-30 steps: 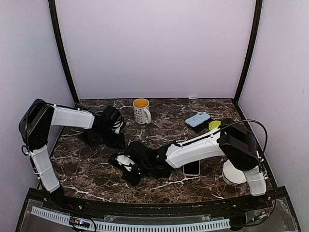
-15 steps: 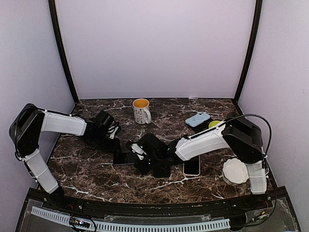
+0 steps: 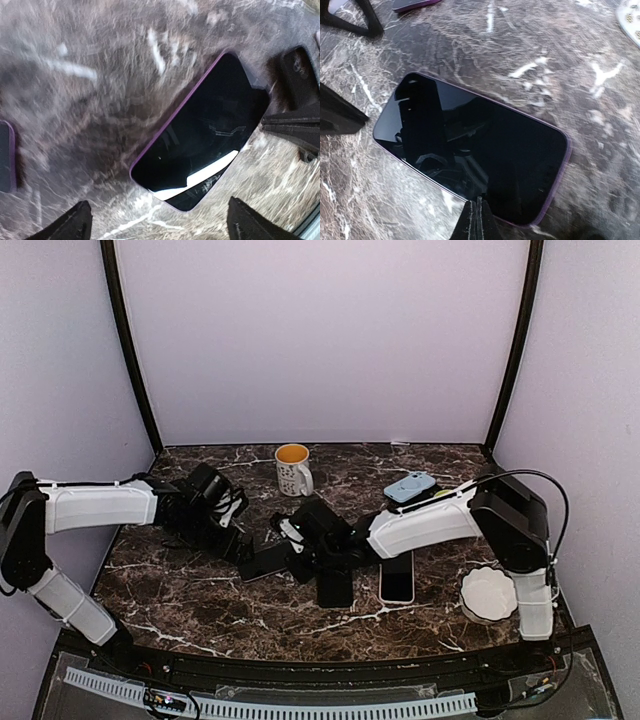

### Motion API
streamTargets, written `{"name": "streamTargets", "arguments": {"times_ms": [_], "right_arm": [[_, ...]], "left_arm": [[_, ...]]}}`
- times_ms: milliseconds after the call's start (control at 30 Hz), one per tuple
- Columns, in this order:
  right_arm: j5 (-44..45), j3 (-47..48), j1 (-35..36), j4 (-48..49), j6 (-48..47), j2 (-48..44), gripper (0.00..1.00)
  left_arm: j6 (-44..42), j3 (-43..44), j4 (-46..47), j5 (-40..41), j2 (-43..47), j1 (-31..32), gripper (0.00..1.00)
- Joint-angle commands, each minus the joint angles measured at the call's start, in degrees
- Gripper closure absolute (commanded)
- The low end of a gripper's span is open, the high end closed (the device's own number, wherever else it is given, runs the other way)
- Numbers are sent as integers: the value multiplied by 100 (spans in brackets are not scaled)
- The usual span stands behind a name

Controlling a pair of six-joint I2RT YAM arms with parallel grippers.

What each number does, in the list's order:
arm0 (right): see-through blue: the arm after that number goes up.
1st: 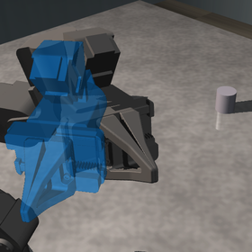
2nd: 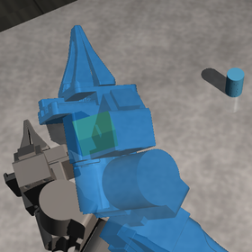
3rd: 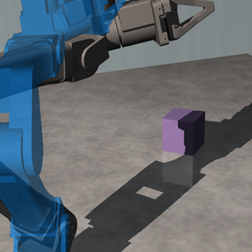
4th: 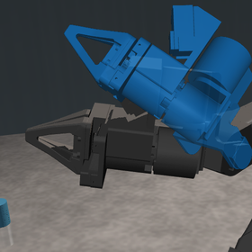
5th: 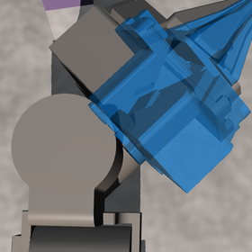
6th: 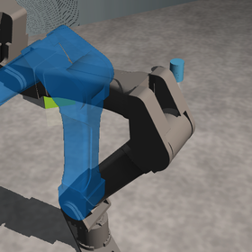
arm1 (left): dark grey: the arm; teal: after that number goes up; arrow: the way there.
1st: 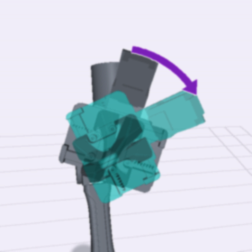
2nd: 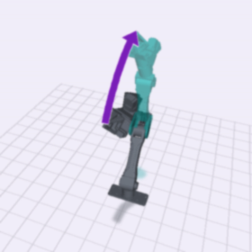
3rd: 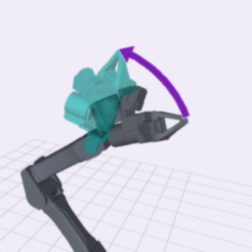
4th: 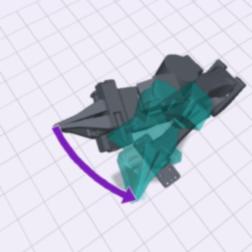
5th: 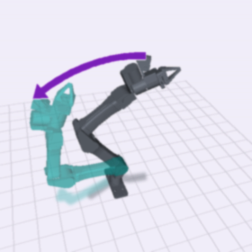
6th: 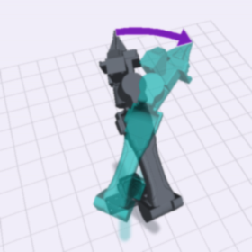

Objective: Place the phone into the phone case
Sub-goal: Rotate the phone at the center of the board.

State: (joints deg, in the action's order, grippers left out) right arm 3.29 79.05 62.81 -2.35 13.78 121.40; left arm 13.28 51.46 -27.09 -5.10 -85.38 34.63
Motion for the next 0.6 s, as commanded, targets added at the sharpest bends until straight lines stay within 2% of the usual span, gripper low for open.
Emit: {"name": "streamTargets", "arguments": {"times_ms": [0,33,167,233,267,367,467,567], "right_arm": [[490,-256,-87,-178,124,-879,79],[545,-359,-117,-203,176,-1032,71],[829,-850,-271,-353,450,-1789,20],[998,-1003,-376,-501,540,-2097,6],[1081,-1088,-421,-563,554,-2262,2],[1249,-1379,-568,-677,531,-2746,2],[1208,-1680,-722,-696,504,-3139,1],[1113,-1896,-786,-696,507,-3417,2]], "left_arm": [[-1284,377,-366,323,68,235,1],[-1767,458,-437,272,-37,240,1],[-2698,1199,-974,-127,-448,230,1],[-3119,1244,-826,-332,-637,217,1],[-3269,1244,-781,-341,-716,218,1],[-3792,1250,-548,-97,-1108,219,1],[-4268,1280,-599,-423,-1394,219,1],[-4321,1519,-779,-252,-1726,215,1]]}}
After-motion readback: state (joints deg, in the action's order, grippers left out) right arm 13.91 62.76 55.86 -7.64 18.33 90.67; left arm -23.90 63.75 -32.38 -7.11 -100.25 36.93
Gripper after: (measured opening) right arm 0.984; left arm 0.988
